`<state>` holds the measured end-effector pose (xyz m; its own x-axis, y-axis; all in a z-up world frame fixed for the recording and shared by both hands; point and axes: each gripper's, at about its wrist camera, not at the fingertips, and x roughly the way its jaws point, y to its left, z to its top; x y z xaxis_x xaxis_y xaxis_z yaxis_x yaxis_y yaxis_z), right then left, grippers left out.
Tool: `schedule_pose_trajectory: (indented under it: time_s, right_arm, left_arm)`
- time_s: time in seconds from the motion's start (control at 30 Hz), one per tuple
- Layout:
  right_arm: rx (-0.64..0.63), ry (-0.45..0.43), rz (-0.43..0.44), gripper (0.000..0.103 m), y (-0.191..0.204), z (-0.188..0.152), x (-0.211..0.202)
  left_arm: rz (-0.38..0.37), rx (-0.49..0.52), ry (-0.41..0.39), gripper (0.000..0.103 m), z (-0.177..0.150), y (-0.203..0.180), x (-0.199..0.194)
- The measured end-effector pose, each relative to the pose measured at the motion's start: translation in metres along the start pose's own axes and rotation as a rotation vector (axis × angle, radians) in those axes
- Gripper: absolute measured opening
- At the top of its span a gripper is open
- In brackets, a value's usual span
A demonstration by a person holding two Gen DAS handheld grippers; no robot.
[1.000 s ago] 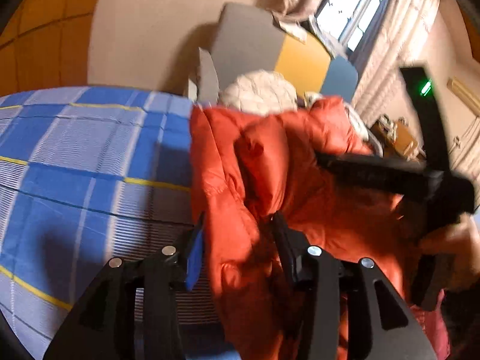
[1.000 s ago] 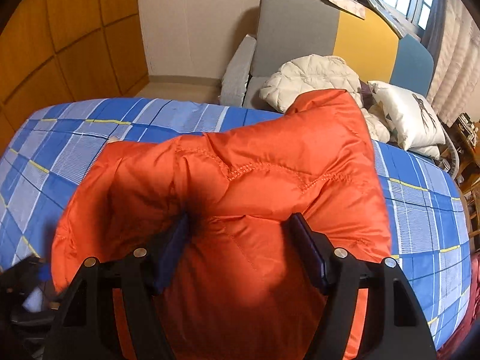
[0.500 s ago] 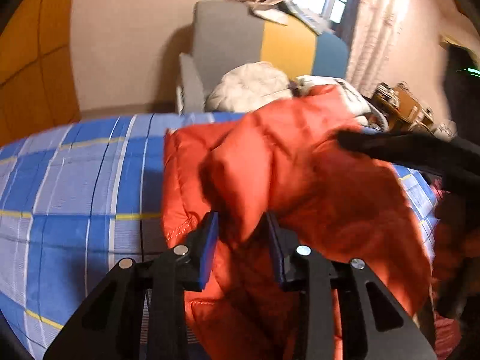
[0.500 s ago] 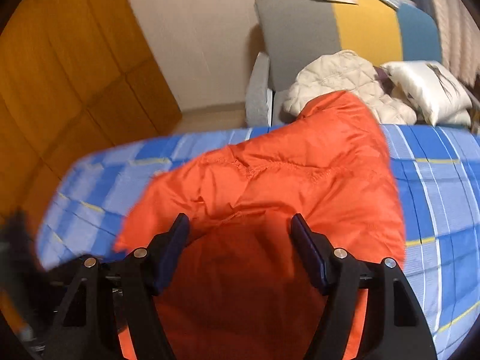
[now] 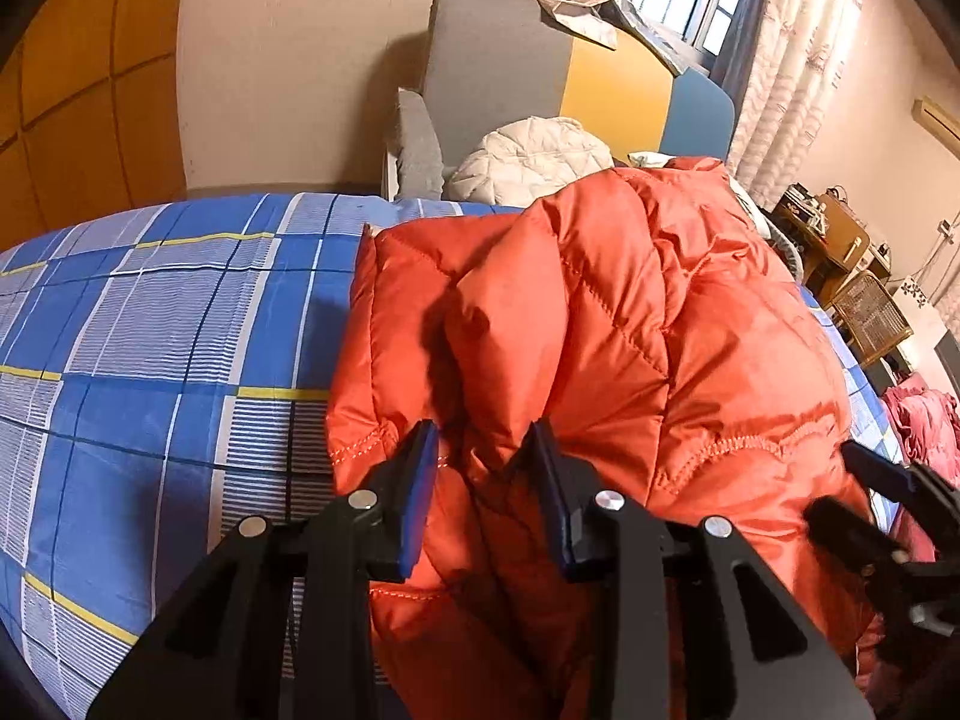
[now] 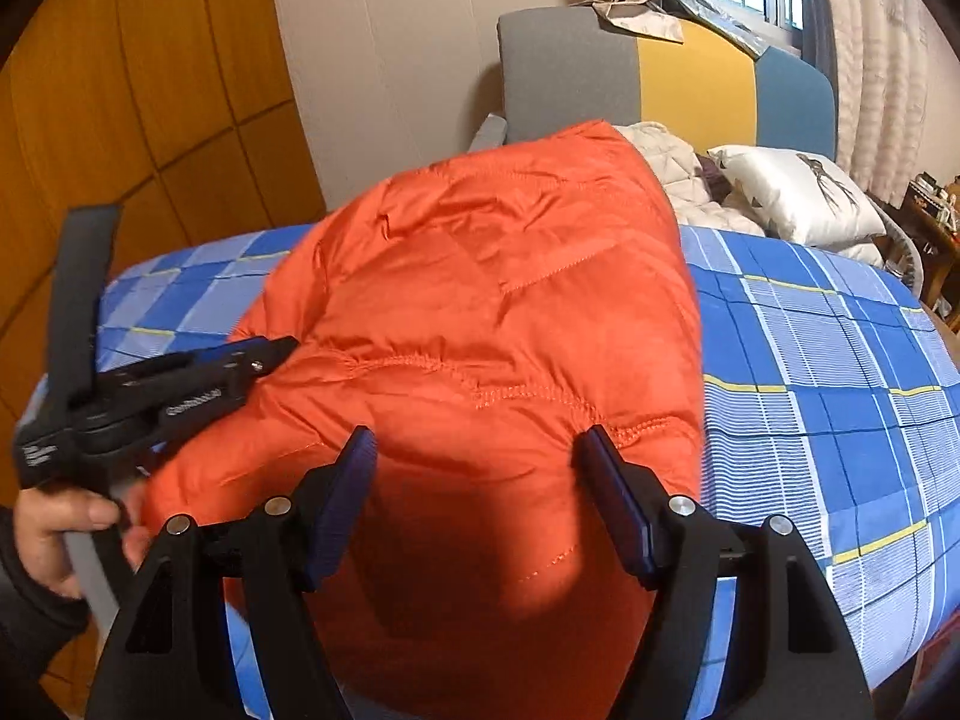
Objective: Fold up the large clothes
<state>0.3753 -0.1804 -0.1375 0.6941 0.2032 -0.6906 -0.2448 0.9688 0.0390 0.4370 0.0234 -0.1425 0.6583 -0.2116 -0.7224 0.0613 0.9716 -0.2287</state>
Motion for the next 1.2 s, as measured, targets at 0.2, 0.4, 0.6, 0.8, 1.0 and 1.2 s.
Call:
schedule_pose_trajectory:
  time_s: [0.2,0.4,0.6,0.8,1.0,1.2]
  right_arm:
    - [-0.007,0.011,-0.048,0.072,0.002,-0.006,0.018]
    - [0.003,0.000,-0.069,0.072,0.004,-0.006,0.010]
    - [0.025,-0.026,-0.111,0.072,0.008,-0.009,-0.001]
    - [0.048,-0.041,-0.159,0.082,0.010,-0.012,-0.010]
    - [0.074,-0.050,-0.183,0.087,0.013,-0.017,-0.021]
    - [0.088,-0.054,-0.192,0.089,0.018,-0.026,-0.031]
  left_arm:
    - [0.021,0.005,-0.013,0.032,-0.002,-0.004,0.004]
    - [0.041,-0.003,-0.041,0.032,-0.008,-0.009,-0.009]
    - [0.055,-0.002,-0.078,0.033,-0.015,-0.014,-0.028]
    - [0.065,-0.012,-0.104,0.042,-0.020,-0.016,-0.048]
    - [0.091,-0.005,-0.141,0.048,-0.029,-0.015,-0.071]
    - [0.108,-0.004,-0.177,0.059,-0.039,-0.017,-0.098]
